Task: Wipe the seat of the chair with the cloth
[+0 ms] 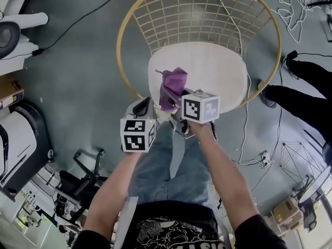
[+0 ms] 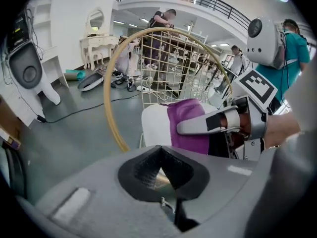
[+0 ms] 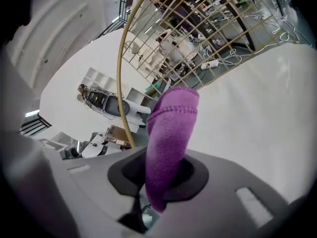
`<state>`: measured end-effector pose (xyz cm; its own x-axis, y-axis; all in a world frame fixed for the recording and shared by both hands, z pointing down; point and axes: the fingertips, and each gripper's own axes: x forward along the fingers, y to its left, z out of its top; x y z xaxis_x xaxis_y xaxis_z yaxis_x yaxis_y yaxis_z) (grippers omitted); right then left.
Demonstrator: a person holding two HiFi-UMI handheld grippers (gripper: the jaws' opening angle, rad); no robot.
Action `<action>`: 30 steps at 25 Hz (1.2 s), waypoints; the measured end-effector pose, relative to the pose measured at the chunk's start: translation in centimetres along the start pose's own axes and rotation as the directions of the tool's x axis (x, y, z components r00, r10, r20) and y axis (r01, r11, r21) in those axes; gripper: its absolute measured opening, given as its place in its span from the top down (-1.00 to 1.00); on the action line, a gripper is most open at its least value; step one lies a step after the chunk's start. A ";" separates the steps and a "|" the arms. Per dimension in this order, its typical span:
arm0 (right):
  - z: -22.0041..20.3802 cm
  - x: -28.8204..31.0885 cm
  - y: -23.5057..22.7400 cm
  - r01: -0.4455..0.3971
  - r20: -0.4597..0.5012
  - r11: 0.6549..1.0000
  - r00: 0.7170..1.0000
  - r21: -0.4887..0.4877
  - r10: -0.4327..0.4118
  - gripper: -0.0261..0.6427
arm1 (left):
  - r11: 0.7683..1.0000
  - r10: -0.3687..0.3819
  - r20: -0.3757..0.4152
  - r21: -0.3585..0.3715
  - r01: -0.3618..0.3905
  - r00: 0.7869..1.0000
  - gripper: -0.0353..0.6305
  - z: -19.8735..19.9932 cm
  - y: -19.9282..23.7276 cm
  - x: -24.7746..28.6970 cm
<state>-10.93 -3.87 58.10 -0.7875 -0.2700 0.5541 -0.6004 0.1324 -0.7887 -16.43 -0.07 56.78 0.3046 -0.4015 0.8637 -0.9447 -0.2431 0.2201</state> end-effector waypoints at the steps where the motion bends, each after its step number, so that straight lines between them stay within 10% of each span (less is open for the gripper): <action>1: -0.2 1.1 0.9 -0.011 0.000 1.000 1.000 0.007 0.011 0.72 | 1.000 -0.004 -0.001 0.004 0.004 1.000 0.91 -0.2 0.8 -0.3; 30: -5.1 3.5 1.6 -0.029 -0.018 0.999 0.999 0.024 0.029 0.72 | 0.999 -0.037 0.029 0.004 0.036 0.999 0.91 -2.3 1.5 -0.6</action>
<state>-15.38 0.22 60.13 -0.8070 -0.2492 0.5354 -0.5739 0.1172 -0.8105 -18.32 1.80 57.65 0.3423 -0.4176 0.8417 -0.9324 -0.2616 0.2494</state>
